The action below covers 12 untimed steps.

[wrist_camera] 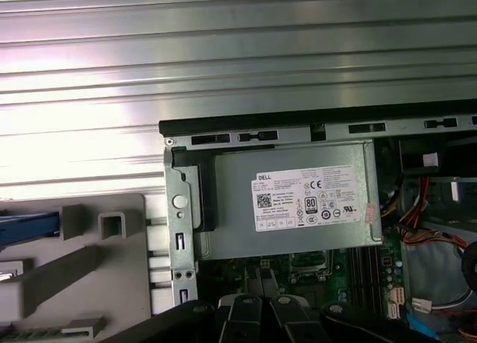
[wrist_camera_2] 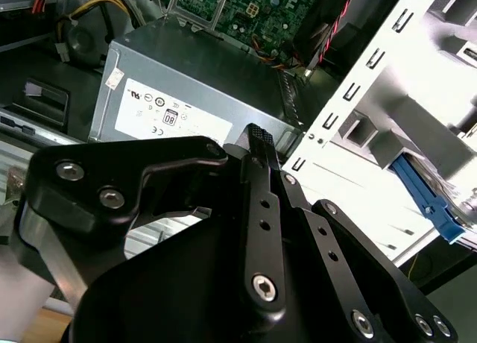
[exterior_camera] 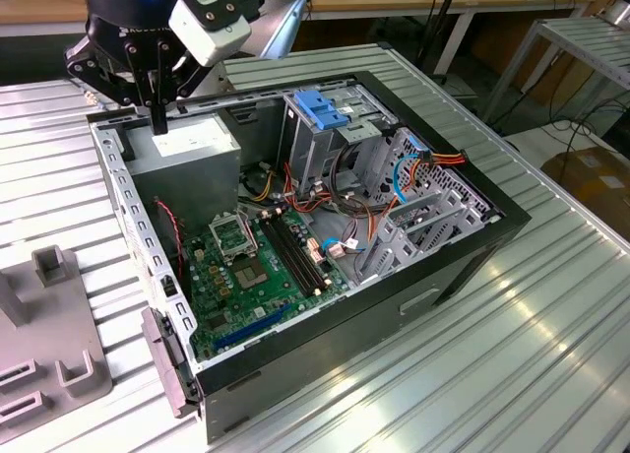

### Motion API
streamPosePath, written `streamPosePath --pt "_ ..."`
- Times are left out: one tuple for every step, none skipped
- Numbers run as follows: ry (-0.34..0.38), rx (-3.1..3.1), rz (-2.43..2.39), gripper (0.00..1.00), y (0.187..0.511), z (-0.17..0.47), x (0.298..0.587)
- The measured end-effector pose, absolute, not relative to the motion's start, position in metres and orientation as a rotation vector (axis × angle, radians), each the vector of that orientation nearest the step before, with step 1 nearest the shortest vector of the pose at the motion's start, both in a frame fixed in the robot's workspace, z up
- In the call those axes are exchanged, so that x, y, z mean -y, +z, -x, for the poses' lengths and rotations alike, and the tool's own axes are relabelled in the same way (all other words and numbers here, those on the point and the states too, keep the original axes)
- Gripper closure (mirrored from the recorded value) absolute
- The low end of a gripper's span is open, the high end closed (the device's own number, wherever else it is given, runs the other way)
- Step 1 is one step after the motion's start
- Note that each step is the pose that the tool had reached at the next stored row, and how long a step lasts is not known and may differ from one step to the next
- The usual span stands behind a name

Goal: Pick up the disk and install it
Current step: 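Reach for the disk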

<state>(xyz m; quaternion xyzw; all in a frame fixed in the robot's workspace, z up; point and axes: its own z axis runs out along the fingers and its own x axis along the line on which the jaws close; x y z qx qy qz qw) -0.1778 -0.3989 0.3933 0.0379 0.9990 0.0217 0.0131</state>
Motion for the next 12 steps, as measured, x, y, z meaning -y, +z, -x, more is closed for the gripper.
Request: streamPosePath --pt "0.068 -3.112 -0.118 0.90 0.393 0.179 0.399" --pt "0.068 -3.112 -0.118 0.90 0.393 0.180 0.399" --pt "0.068 -3.113 -0.118 0.90 0.393 0.181 0.399" --pt "0.068 -3.112 -0.118 0.90 0.393 0.182 0.399" --pt "0.068 -3.112 -0.118 0.90 0.393 0.183 0.399" --pt "0.068 -3.112 -0.118 0.90 0.393 0.184 0.399" --pt "0.068 -3.113 -0.118 0.90 0.393 0.185 0.399" --pt "0.068 -3.113 -0.118 0.90 0.393 0.186 0.399" --pt "0.068 -3.112 -0.118 0.90 0.393 0.187 0.399" --pt "0.068 -3.113 -0.118 0.90 0.393 0.188 0.399" --pt "0.068 -3.112 -0.118 0.90 0.393 0.189 0.399" --pt "0.068 -3.112 -0.118 0.90 0.393 0.190 0.399"
